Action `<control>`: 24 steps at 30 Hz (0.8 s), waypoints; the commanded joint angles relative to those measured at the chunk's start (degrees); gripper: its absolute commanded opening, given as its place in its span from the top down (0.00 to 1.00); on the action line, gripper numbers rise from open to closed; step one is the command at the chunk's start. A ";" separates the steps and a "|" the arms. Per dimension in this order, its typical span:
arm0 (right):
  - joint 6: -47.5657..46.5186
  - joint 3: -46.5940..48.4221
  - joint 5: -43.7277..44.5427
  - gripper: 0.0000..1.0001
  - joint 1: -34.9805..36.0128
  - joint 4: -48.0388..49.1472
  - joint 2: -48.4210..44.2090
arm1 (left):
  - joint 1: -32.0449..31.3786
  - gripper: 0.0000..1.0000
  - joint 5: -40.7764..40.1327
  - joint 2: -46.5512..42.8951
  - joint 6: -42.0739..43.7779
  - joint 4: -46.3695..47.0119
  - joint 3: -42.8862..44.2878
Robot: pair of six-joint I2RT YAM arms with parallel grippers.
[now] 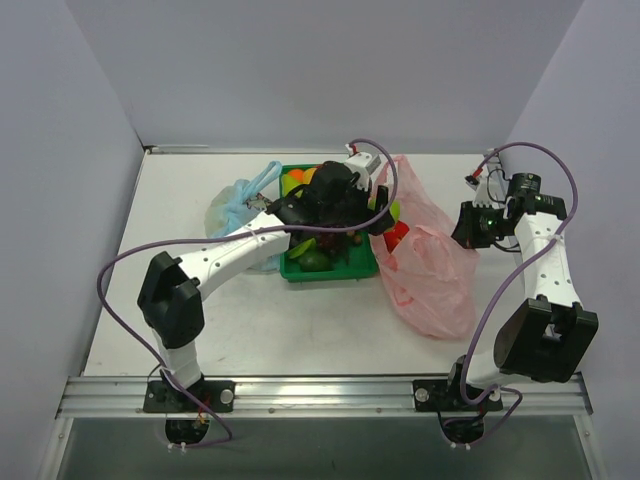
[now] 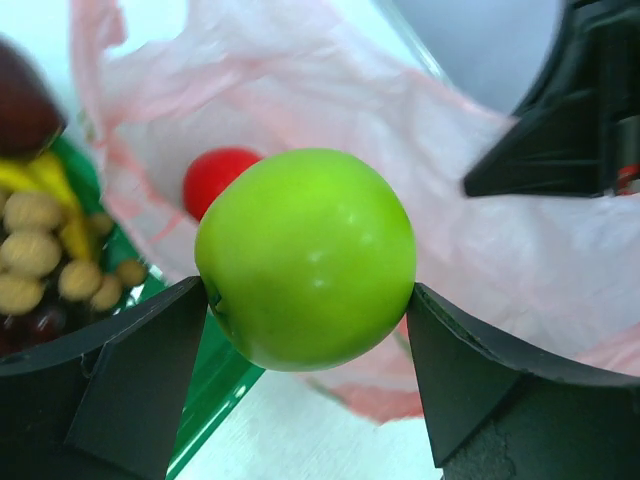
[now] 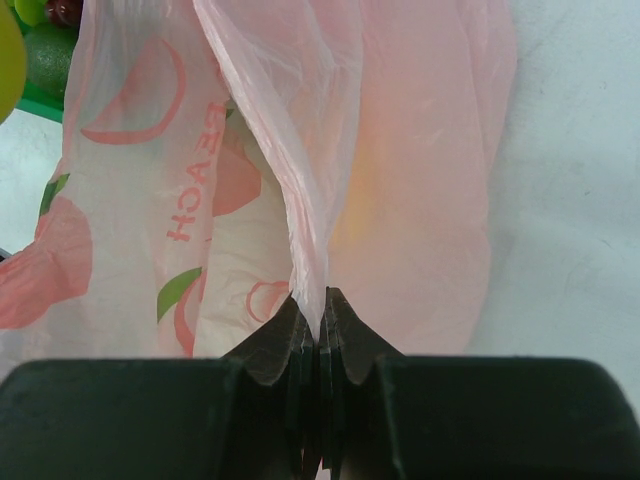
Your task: Place the fake fruits into the plastic bag and tie a complex knot
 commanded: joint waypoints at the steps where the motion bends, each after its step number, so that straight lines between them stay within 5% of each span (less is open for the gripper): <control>1: -0.80 0.68 -1.34 1.00 -0.51 -2.32 -0.21 | -2.57 0.21 -0.06 4.30 1.80 3.02 5.69; 5: -0.45 1.21 -1.43 1.00 -0.51 -2.49 -0.21 | -4.76 0.17 -0.06 9.23 1.89 1.71 11.40; 7: -0.53 1.38 -1.26 1.00 -0.51 -2.41 -0.21 | -5.03 0.03 0.38 11.86 2.32 0.21 13.34; 12: -0.44 1.21 -1.52 1.00 -0.51 -2.41 -0.39 | -5.47 0.03 0.90 12.84 5.05 -3.31 16.51; 18: -0.62 0.51 -1.43 1.00 -0.51 -2.32 -0.39 | -5.04 0.03 1.78 8.54 8.99 -5.33 15.99; 24: -0.36 1.12 -1.87 1.00 -0.51 -2.41 -0.12 | 0.49 0.03 4.15 -3.76 11.81 -5.25 4.41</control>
